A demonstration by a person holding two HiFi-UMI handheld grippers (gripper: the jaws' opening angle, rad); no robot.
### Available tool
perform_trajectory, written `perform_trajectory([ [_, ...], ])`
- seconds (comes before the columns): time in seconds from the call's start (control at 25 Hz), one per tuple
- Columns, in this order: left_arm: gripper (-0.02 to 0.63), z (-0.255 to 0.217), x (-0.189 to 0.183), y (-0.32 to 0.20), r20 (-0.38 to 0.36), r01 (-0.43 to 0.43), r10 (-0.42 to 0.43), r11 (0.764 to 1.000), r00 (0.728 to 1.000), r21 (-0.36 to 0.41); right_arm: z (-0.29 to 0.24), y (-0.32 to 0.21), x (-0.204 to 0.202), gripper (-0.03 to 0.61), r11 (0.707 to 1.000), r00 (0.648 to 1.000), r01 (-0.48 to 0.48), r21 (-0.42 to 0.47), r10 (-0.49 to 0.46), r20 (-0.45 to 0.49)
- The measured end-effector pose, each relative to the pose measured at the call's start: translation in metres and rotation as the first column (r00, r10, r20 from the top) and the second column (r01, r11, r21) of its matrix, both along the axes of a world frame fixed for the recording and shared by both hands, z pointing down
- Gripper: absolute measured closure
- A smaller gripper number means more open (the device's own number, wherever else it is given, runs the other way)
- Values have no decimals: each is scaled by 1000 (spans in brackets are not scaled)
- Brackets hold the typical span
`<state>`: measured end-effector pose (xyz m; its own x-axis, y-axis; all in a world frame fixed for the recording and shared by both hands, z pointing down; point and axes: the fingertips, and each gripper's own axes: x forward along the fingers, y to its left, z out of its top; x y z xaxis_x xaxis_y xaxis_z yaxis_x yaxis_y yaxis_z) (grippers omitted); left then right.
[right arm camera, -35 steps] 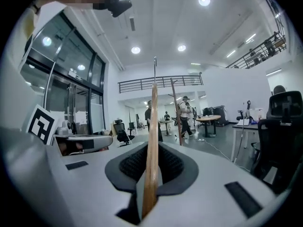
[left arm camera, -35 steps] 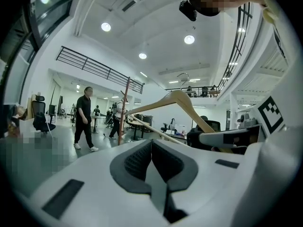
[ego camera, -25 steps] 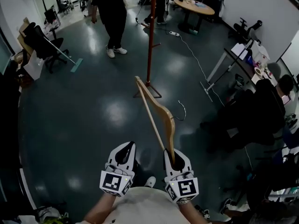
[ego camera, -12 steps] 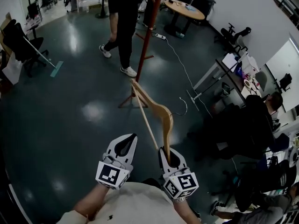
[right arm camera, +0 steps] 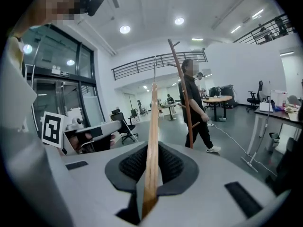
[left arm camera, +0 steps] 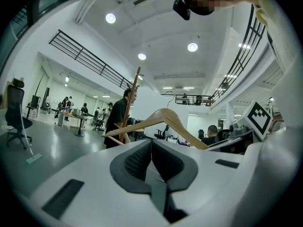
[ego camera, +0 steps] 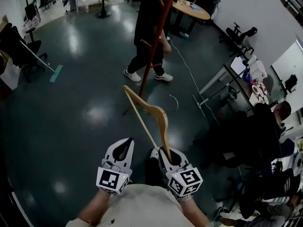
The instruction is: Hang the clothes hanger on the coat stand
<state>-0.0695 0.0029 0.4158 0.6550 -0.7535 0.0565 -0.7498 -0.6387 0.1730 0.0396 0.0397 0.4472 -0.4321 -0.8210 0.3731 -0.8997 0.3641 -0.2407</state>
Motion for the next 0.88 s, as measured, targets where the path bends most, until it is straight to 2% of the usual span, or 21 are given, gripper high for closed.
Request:
perform_trajectory([
  [0.2,601,4,-1,-56,14,103,-103,995,995,-14,7,-70,11,520,995,995,100,-5,-100,-5],
  [0.36,601,8,16,-114,4,222,-222,974,975,-41,13,-135,33,520,980,980,200,-13,-200,9],
  [0.6,601,-1,90,-209,19,258,-258,966,966,-11,20,-233,90,520,937,937,348,-37,-348,-3],
  [0.76,601,-24,154,-252,11,289,-289,957,957,3,17,-288,145,520,883,883,466,-63,-468,-24],
  [0.88,601,-31,179,-273,28,305,-305,952,952,9,13,-327,170,520,848,848,526,-59,-529,-40],
])
